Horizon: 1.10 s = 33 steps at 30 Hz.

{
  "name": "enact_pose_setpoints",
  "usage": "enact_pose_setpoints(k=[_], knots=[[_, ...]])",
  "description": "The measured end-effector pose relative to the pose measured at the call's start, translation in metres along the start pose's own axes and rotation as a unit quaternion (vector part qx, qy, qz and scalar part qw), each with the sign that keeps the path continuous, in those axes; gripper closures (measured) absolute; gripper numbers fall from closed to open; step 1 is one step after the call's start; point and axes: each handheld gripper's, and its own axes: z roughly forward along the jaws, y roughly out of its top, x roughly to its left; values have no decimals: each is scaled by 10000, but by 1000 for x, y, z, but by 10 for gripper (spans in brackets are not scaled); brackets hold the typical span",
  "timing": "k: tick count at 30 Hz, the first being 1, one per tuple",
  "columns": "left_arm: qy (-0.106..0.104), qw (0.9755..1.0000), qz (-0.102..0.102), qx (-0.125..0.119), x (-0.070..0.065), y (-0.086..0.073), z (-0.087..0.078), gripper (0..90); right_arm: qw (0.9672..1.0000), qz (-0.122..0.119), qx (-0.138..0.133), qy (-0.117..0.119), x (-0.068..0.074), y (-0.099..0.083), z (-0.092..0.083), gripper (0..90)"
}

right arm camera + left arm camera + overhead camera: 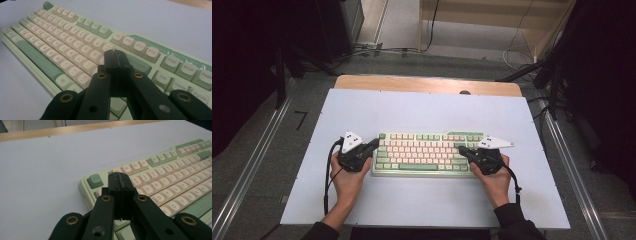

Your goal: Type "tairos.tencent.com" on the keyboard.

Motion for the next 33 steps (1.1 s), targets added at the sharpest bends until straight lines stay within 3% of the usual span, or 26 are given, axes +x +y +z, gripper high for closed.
enact_pose_setpoints(k=[3, 9, 14, 21, 33], knots=[[-187, 9998, -23, 67, -5, 3, 9, 900, 9999, 14, 56, 111, 1, 3, 6, 879], [-283, 9993, 174, 192, -17, 6, 23, 900, 9997, -64, 116, 224, 6, 9, 17, 879], [-281, 9989, 312, 190, -26, 11, 34, 900, 9997, -90, 126, 171, 6, 14, 26, 879], [-335, 9991, 121, 249, -29, 11, 41, 900, 9996, -80, 117, 238, 7, 19, 33, 879], [-648, 9973, 133, 329, -37, 13, 49, 900, 9996, -22, 143, 252, 7, 19, 36, 879]])
